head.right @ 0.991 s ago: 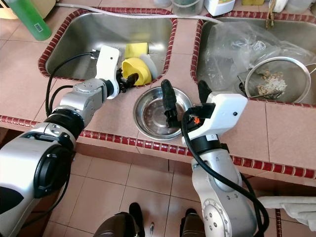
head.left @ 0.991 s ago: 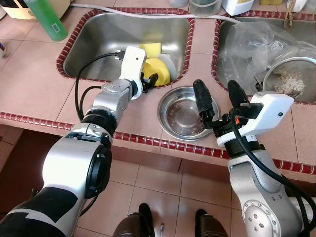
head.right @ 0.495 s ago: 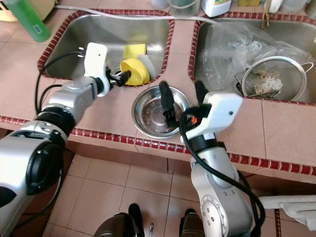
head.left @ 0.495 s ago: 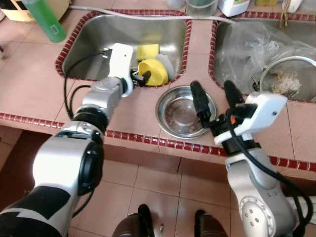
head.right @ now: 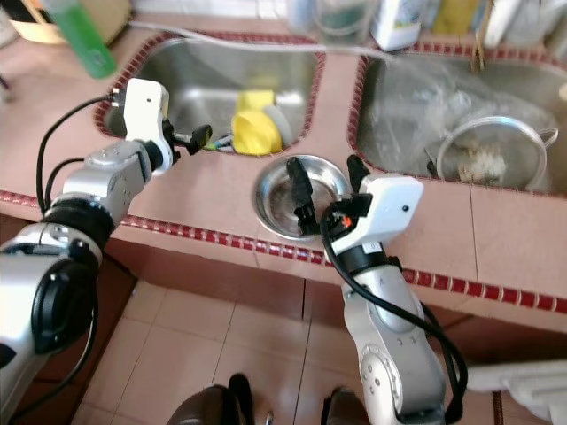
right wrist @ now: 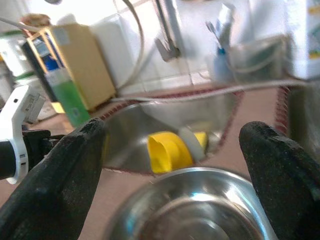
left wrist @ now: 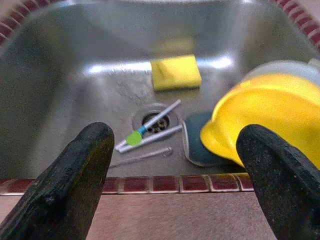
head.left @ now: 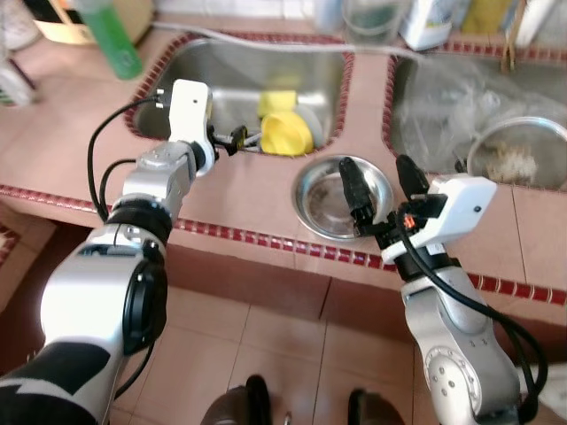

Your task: Kitchen organization

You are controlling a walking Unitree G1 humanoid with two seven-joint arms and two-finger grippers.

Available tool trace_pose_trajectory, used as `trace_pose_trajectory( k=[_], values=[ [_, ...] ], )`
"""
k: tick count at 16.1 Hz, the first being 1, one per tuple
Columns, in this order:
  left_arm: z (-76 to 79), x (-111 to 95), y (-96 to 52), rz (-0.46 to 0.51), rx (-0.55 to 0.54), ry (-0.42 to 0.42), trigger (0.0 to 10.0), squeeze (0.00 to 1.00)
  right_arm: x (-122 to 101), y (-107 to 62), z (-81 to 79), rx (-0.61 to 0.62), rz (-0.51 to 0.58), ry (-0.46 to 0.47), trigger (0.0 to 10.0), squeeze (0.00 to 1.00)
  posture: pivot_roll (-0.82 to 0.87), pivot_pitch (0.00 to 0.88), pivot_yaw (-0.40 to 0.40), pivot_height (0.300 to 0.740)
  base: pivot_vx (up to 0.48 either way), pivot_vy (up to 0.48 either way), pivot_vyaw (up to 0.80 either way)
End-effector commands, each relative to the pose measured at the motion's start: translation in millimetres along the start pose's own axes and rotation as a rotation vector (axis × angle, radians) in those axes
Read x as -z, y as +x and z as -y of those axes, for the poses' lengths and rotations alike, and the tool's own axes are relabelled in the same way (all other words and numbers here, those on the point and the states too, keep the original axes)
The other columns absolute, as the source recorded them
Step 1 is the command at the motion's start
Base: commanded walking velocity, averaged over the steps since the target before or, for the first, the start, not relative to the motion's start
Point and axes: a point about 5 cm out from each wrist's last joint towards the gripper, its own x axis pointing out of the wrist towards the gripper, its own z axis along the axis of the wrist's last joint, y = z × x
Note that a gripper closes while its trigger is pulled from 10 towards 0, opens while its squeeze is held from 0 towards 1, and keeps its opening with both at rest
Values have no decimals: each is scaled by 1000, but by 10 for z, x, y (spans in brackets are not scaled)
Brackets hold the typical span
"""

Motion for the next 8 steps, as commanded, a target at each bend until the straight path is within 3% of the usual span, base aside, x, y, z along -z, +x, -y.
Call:
trace_pose_trajectory(
  k=[1, 2, 3, 4, 8],
  values=[
    [-13, -52, -26, 59, 32, 17, 10000, 918, 12, 5, 12, -10, 4, -5, 10000, 0, -168, 84, 97, 740, 0, 0, 0],
    [1, -55, -33, 79, 54, -12, 10000, 647, 23, 2, 23, -12, 1, -14, 10000, 0, -166, 81, 98, 740, 0, 0, 0],
    [8, -57, -46, 93, 63, -16, 10000, 169, 36, 0, 34, -13, 1, -21, 10000, 0, -164, 75, 98, 740, 0, 0, 0],
    [36, -64, -73, 133, 90, -13, 10000, 0, 54, -6, 55, -7, -2, -34, 10000, 0, -160, 63, 98, 740, 0, 0, 0],
    [142, 53, -238, 251, 145, -15, 10000, 0, 147, 2, 142, 41, -24, -81, 10000, 0, -152, 30, 85, 740, 0, 0, 0]
  ],
)
